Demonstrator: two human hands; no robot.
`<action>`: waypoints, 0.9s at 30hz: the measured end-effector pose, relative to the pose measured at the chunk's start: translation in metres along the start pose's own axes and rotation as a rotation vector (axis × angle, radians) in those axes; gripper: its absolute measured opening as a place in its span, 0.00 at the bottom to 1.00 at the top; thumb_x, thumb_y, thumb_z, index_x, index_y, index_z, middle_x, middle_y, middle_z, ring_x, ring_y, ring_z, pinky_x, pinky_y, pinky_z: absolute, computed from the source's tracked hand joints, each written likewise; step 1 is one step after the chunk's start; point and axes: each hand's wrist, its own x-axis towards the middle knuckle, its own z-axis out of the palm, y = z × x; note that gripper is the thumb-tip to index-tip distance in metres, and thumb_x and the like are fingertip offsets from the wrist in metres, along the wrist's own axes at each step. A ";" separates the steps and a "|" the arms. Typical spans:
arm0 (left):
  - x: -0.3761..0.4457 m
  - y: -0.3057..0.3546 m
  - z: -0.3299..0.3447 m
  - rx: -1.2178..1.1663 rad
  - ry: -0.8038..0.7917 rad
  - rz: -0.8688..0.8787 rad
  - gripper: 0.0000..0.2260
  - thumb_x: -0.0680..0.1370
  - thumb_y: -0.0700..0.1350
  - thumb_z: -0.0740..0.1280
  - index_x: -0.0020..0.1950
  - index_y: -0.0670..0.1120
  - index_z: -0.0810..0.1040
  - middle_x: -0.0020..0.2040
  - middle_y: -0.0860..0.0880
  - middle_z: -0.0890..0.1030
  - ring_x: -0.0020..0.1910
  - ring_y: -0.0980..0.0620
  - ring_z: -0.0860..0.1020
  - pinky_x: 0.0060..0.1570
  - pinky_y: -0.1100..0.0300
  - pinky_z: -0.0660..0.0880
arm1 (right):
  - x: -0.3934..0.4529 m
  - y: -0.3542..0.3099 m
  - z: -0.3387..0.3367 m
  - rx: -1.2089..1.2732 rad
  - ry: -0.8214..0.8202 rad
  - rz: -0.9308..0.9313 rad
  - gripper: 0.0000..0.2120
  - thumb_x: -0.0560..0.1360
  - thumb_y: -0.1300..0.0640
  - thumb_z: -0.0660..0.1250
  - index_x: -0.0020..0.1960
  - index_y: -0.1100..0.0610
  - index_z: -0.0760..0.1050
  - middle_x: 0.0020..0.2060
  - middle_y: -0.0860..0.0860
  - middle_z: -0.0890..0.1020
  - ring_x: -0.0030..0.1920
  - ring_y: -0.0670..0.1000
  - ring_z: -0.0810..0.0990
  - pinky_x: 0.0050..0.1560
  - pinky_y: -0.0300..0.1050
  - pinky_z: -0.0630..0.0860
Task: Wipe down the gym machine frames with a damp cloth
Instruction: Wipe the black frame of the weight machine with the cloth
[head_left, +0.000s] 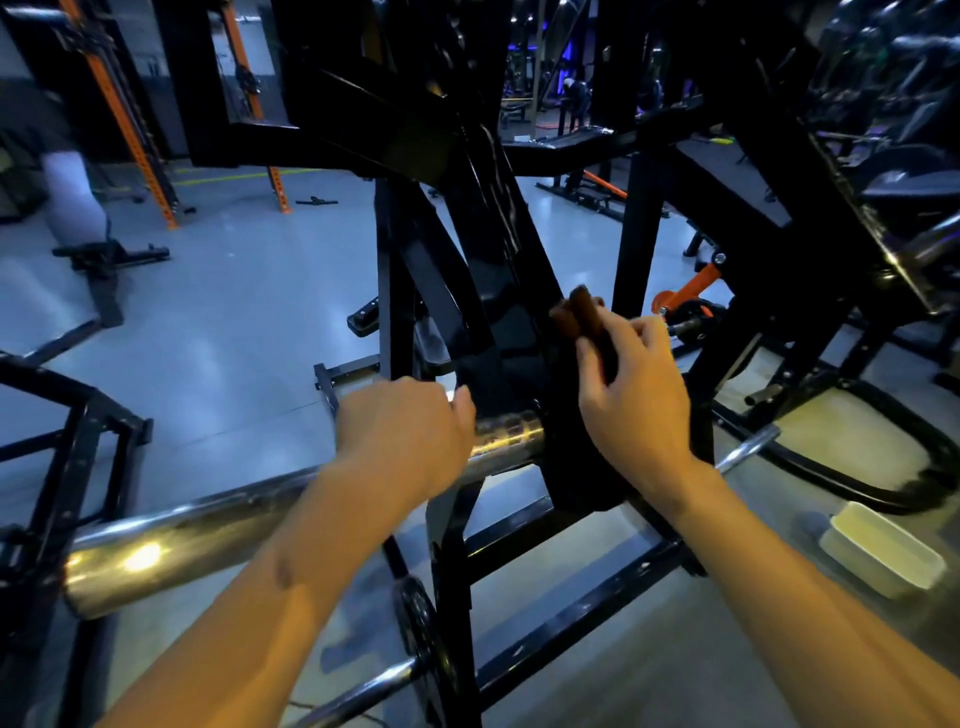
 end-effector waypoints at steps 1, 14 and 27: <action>0.000 -0.004 -0.001 -0.067 -0.086 -0.007 0.28 0.86 0.59 0.44 0.47 0.47 0.79 0.41 0.47 0.79 0.42 0.47 0.78 0.44 0.53 0.77 | 0.013 -0.004 0.007 -0.004 0.028 0.063 0.17 0.84 0.49 0.63 0.73 0.49 0.73 0.55 0.48 0.70 0.43 0.47 0.78 0.41 0.47 0.82; -0.013 0.006 -0.005 -0.143 -0.096 -0.013 0.09 0.86 0.44 0.52 0.48 0.50 0.68 0.40 0.48 0.73 0.45 0.44 0.80 0.48 0.45 0.82 | 0.040 -0.037 0.030 -0.037 0.080 0.007 0.18 0.85 0.49 0.63 0.74 0.49 0.73 0.55 0.48 0.70 0.45 0.48 0.77 0.41 0.48 0.82; -0.014 0.003 -0.008 -0.084 -0.129 0.013 0.12 0.85 0.43 0.52 0.42 0.50 0.65 0.39 0.47 0.74 0.40 0.45 0.78 0.43 0.47 0.81 | 0.056 -0.040 0.032 0.015 -0.014 -0.182 0.20 0.85 0.49 0.62 0.76 0.48 0.71 0.57 0.48 0.71 0.51 0.50 0.77 0.43 0.45 0.81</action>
